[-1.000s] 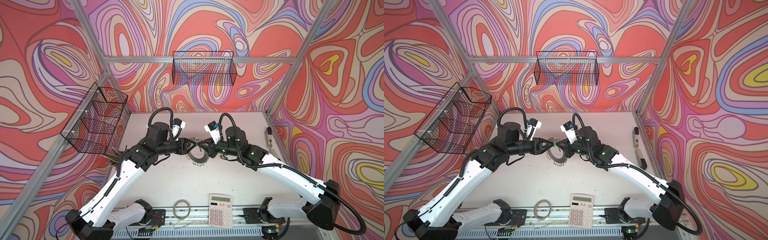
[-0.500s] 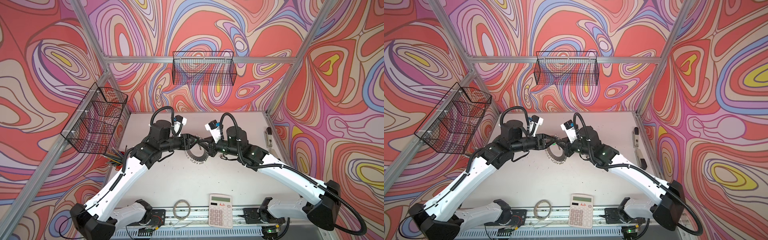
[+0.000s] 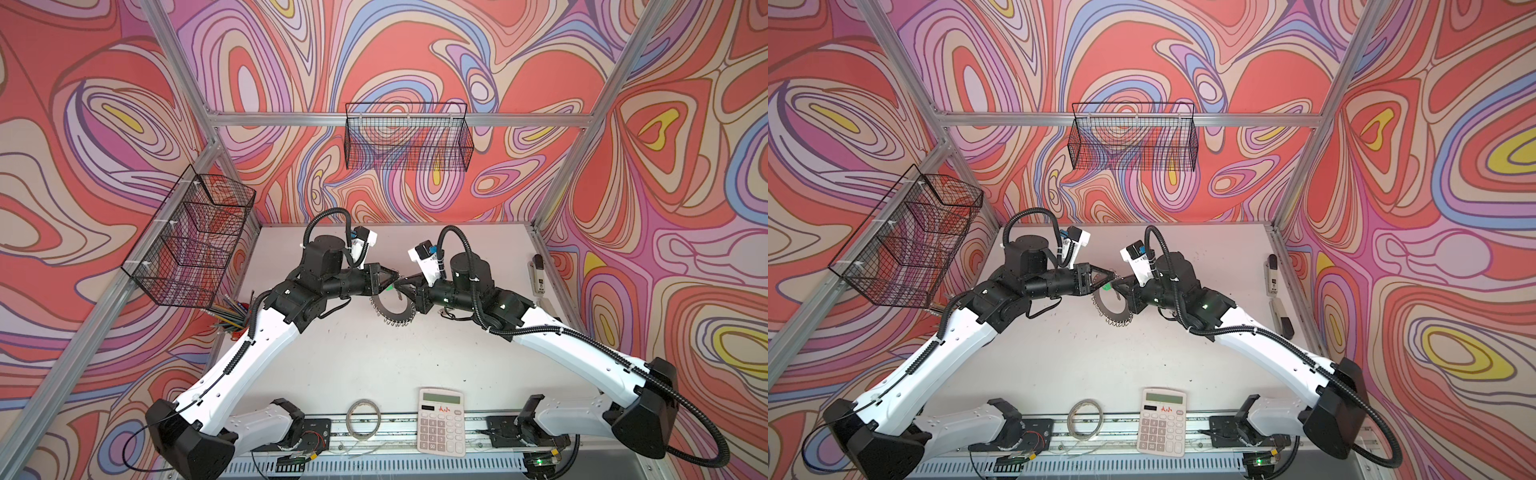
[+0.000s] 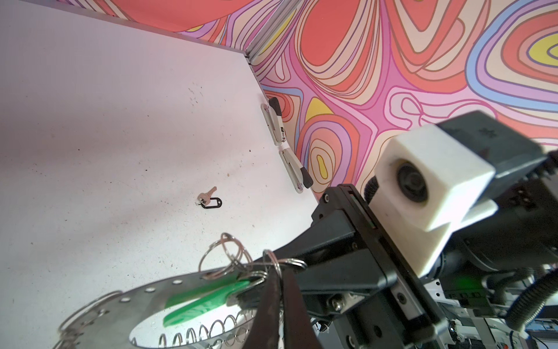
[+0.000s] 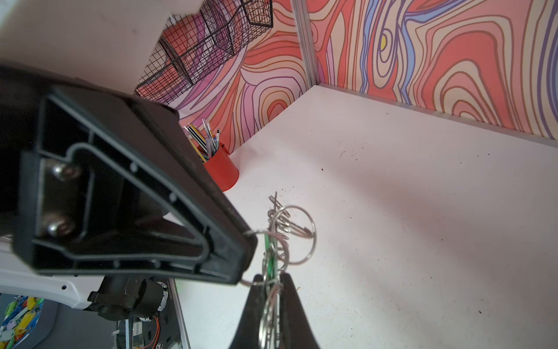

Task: Put the keys on the keyring

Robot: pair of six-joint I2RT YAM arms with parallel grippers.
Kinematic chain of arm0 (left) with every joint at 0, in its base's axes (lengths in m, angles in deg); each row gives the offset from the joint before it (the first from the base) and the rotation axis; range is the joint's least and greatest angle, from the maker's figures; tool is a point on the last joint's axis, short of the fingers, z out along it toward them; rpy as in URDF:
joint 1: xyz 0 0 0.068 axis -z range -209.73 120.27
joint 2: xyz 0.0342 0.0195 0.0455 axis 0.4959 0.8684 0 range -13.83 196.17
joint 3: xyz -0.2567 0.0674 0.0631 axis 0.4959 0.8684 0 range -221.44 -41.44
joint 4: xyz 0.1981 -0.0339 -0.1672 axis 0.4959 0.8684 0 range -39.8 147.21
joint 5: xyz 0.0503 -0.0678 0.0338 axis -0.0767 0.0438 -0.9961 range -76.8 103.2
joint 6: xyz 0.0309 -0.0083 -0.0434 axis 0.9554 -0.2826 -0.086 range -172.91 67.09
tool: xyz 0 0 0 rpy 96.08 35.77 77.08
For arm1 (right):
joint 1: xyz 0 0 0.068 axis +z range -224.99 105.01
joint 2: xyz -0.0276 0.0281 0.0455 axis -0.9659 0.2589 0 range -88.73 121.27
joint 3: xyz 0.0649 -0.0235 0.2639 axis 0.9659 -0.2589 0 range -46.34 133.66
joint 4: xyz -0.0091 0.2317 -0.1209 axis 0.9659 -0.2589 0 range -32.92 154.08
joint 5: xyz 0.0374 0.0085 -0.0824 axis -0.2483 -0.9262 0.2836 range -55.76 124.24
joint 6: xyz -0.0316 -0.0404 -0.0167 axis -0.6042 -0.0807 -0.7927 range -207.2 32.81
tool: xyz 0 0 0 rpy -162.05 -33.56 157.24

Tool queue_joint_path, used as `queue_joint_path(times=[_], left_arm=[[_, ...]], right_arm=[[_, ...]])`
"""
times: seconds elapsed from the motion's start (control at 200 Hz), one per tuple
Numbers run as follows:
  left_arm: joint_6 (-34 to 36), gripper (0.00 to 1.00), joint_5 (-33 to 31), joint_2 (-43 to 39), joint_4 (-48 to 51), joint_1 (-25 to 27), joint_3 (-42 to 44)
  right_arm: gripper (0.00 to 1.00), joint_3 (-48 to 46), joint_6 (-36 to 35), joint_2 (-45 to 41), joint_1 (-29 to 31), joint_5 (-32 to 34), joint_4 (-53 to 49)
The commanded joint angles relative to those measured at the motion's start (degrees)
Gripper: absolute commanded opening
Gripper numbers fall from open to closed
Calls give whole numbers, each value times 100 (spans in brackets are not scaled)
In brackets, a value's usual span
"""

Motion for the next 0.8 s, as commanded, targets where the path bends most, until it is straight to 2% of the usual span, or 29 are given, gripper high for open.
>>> queue_joint_path(times=[0.0,0.19,0.27,0.421,0.526,0.611,0.636,0.716,0.791], left_arm=[[128,0,126,14,7,4,-232],[409,0,-80,36,389,3,-387],[532,0,23,41,463,3,-456],[1327,0,21,266,1679,3,-1173],[1743,0,-46,264,2155,3,-1371],[1792,0,-128,216,2149,2,-1318],[1786,6,-131,196,2098,2,-1284],[1718,36,-120,113,1856,9,-1161],[1785,51,-338,0,1765,-5,-1097]], right_arm=[[0,113,-86,71,5,-15,126],[0,154,-128,62,7,5,83],[0,147,-139,70,6,12,59],[0,306,-196,132,7,153,-214],[0,391,-149,196,7,-35,-250],[0,416,-75,279,7,-285,-190],[0,401,-54,301,7,-355,-146],[0,353,25,334,7,-616,-19],[0,296,129,349,-38,-947,116]])
